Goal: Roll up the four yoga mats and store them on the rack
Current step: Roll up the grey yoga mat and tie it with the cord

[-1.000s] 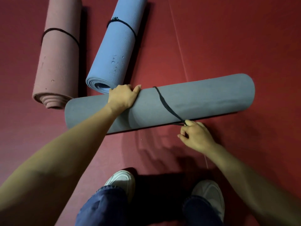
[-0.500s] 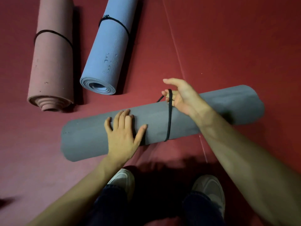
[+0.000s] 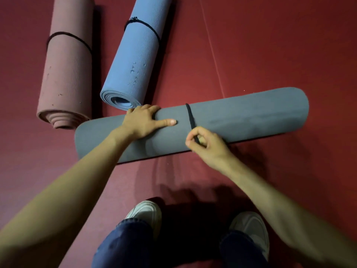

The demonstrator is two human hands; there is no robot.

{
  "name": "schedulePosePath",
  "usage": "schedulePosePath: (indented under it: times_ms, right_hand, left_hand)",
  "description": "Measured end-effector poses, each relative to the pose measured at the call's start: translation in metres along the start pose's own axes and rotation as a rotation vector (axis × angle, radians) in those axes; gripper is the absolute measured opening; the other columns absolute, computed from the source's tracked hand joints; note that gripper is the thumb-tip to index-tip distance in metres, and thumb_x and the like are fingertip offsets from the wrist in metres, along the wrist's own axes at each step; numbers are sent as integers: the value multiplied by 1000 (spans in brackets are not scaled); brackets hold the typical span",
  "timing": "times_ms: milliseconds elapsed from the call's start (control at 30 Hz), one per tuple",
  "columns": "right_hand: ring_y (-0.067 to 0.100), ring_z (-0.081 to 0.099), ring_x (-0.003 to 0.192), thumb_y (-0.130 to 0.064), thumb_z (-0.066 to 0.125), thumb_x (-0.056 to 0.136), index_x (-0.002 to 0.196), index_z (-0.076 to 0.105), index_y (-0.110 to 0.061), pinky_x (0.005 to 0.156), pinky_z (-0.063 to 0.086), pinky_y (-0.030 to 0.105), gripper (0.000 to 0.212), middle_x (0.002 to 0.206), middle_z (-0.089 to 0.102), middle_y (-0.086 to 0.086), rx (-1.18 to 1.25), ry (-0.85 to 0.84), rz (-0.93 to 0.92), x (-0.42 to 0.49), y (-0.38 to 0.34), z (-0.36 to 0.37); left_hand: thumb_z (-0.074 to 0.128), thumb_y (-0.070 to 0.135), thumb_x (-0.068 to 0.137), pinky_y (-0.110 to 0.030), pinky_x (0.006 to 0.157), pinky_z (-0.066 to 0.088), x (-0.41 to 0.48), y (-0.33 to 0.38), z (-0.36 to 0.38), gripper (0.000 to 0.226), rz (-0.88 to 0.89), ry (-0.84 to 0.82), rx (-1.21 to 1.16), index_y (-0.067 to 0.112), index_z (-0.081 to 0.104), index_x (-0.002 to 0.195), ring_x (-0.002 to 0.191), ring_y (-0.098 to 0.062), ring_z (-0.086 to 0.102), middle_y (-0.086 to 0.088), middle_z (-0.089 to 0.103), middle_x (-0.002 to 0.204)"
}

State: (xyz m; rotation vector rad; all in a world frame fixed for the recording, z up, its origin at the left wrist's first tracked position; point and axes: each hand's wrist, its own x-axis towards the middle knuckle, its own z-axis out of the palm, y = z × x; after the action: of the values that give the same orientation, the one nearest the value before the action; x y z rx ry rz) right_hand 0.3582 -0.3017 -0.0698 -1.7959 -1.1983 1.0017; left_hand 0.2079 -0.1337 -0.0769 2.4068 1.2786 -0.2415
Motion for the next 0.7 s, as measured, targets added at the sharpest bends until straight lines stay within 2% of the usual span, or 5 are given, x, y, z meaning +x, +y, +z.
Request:
schedulePosePath:
  times_ms: [200, 333, 467, 600, 700]
  right_hand:
    - [15, 58, 79, -16, 72, 81, 79, 64, -14, 77, 45, 24, 9, 85, 48, -6, -383, -128, 3, -9, 46, -11]
    - [13, 54, 111, -19, 74, 80, 111, 62, -23, 101, 40, 28, 34, 118, 57, 0, -8, 4, 273, -6, 38, 0]
    - [17, 44, 129, -15, 62, 89, 143, 30, -15, 107, 32, 31, 63, 139, 45, 6, 812, 160, 637, -16, 15, 33]
    - [22, 41, 132, -18, 56, 94, 130, 44, -11, 107, 32, 37, 38, 137, 49, 4, 941, 236, 656, 9, 3, 35]
    - [15, 53, 108, -13, 53, 94, 123, 47, -16, 97, 40, 33, 29, 109, 60, -4, 936, 315, 623, 25, -3, 38]
  left_hand:
    - [34, 89, 68, -53, 110, 25, 25, -2, -15, 90, -129, -99, -51, 28, 53, 132, 130, -30, 42, -6, 51, 139]
    - [34, 85, 75, -46, 106, 30, 23, 3, -18, 84, -164, -93, -86, 27, 50, 134, 129, -28, 45, -3, 52, 139]
    - [33, 86, 74, -46, 105, 31, 22, 2, -21, 87, -170, -114, -104, 26, 50, 134, 129, -27, 45, -2, 52, 139]
    - [28, 87, 73, -46, 101, 34, 14, 2, -17, 85, -164, -107, -54, 26, 53, 127, 123, -30, 49, -7, 58, 129]
    - [36, 87, 73, -41, 103, 38, -4, -12, -13, 80, -132, -81, -205, 30, 54, 127, 122, -26, 52, -2, 60, 128]
